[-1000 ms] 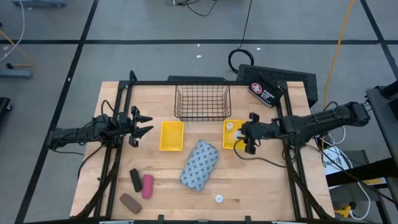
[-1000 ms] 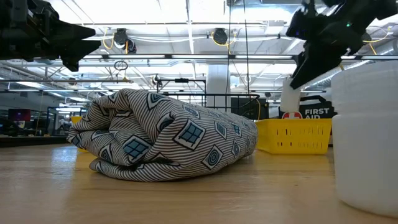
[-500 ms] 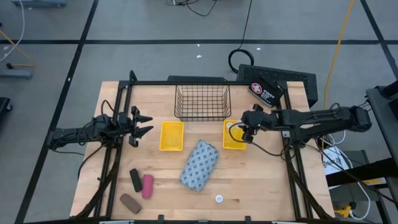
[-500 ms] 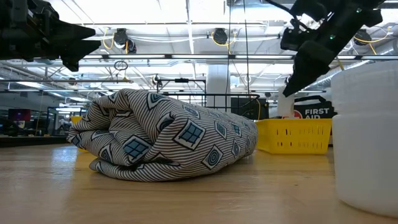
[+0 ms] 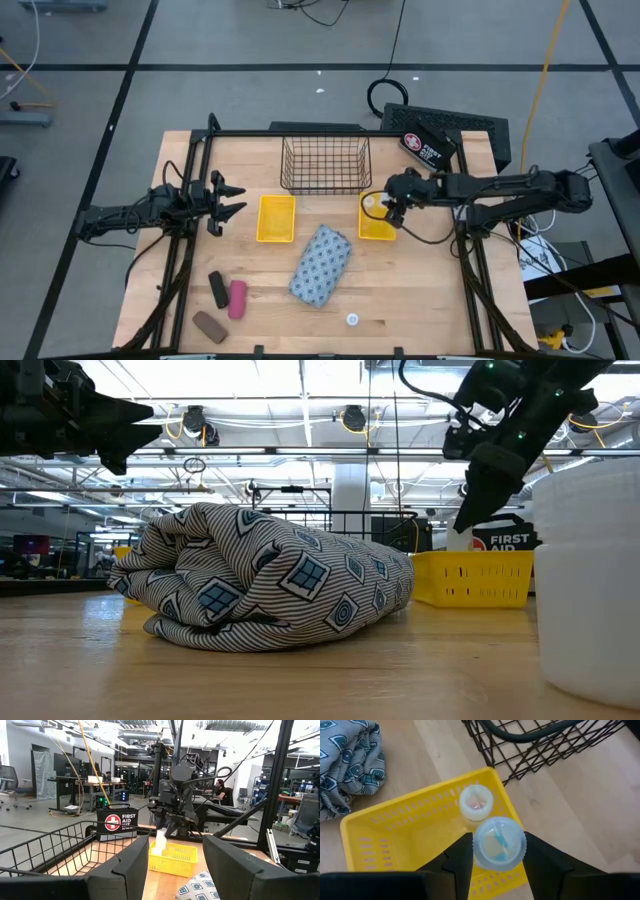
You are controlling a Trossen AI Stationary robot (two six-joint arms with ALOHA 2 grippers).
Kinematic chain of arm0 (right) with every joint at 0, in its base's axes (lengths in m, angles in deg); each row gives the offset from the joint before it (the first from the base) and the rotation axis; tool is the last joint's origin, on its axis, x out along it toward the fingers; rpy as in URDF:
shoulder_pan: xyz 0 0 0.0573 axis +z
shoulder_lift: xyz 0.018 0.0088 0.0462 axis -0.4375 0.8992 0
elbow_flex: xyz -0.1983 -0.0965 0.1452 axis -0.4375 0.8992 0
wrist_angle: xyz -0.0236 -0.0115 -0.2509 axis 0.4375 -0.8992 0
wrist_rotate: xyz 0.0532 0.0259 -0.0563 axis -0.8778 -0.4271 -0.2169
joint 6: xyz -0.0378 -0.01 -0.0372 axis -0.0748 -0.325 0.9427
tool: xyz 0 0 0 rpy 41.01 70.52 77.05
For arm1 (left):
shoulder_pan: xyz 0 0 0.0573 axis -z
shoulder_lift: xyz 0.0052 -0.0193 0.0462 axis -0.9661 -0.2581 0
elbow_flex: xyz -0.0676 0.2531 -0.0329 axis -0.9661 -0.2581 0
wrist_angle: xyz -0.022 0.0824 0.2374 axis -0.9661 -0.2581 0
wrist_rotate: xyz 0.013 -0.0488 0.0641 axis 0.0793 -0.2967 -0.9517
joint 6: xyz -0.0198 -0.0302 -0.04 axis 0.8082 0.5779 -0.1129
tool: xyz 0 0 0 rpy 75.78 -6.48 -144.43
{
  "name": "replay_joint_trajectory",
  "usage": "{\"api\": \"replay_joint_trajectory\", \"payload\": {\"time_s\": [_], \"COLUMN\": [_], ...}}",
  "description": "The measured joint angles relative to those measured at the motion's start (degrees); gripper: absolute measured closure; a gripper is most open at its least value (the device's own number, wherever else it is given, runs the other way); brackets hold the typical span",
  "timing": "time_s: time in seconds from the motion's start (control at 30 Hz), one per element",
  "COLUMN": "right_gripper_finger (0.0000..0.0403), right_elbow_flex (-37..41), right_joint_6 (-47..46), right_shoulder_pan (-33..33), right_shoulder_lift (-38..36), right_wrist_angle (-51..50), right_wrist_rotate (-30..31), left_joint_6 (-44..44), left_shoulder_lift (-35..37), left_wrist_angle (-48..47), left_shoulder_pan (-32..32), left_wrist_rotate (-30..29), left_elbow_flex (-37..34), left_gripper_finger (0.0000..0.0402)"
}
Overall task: Pick & Place Medicine items
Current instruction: Put the top transparent pill bottle into the right yellow basket
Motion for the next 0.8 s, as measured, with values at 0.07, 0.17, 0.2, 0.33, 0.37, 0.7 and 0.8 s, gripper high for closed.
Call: {"api": "replay_joint_trajectory", "payload": {"time_s": [0.07,0.17,0.2,0.33,0.37,0.7,0.8], "right_gripper_finger": [0.0259,0.0260,0.0261,0.0265,0.0264,0.0265,0.0264], "right_elbow_flex": [0.00,0.00,0.00,0.00,0.00,0.00,0.00], "right_joint_6": [-0.32,-1.15,-1.32,-1.46,-1.48,-1.50,-2.09], "right_shoulder_pan": [0.00,0.00,0.00,0.03,0.04,0.07,0.07], "right_shoulder_lift": [0.29,1.14,1.44,2.86,3.15,4.75,4.75], "right_wrist_angle": [0.17,0.20,0.16,0.58,0.88,1.68,1.69], "right_wrist_rotate": [-0.04,-0.01,0.00,0.00,0.00,0.03,0.03], "left_joint_6": [0.00,0.00,0.00,0.00,0.00,0.00,0.00], "left_shoulder_lift": [-0.02,-0.01,-0.01,-0.02,-0.01,-0.01,0.00], "left_wrist_angle": [0.01,0.00,-0.01,-0.01,0.01,0.02,0.01], "left_shoulder_pan": [-0.02,-0.01,-0.01,0.00,-0.02,0.00,-0.01], "left_wrist_rotate": [0.00,0.01,0.02,0.00,0.00,0.02,0.00], "left_elbow_flex": [0.00,0.00,0.00,0.00,0.00,0.00,0.00], "left_gripper_finger": [0.0204,0.0204,0.0204,0.0204,0.0204,0.0204,0.0204]}}
